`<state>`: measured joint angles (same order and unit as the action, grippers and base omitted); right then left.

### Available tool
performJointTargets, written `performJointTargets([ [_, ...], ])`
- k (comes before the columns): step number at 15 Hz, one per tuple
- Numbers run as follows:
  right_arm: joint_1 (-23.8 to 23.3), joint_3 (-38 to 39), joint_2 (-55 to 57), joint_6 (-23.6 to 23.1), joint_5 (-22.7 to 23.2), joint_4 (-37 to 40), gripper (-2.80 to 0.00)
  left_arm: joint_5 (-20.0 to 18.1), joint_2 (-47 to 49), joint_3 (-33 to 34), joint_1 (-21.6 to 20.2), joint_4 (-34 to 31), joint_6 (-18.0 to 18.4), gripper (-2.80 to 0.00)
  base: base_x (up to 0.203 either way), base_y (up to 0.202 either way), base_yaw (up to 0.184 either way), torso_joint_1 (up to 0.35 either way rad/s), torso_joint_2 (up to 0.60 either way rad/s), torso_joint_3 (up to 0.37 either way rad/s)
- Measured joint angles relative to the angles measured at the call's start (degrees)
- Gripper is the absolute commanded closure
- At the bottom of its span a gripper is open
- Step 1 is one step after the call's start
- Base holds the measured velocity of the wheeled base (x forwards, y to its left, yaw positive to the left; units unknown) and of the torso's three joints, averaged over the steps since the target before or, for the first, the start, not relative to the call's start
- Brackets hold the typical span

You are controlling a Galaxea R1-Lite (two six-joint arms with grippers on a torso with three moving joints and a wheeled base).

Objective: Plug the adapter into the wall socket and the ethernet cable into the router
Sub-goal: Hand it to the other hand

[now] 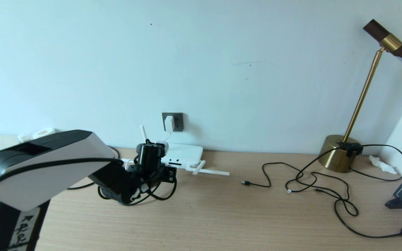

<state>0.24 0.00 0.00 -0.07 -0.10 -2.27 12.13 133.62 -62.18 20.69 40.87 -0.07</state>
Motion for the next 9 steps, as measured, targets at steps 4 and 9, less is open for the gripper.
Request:
performJointTargets([
  [4,0.00,0.00,0.00,0.00,0.00,0.02,-2.80,0.00,0.30,-0.07,-0.10,2.54,-0.94,0.00,0.000,0.000,0.000,0.000,0.00,0.000],
  [9,0.00,0.00,0.00,0.02,0.02,0.00,-2.80,-0.01,0.98,-0.05,-0.46,2.64,-0.92,0.00,0.000,0.000,0.000,0.000,0.00,0.000],
])
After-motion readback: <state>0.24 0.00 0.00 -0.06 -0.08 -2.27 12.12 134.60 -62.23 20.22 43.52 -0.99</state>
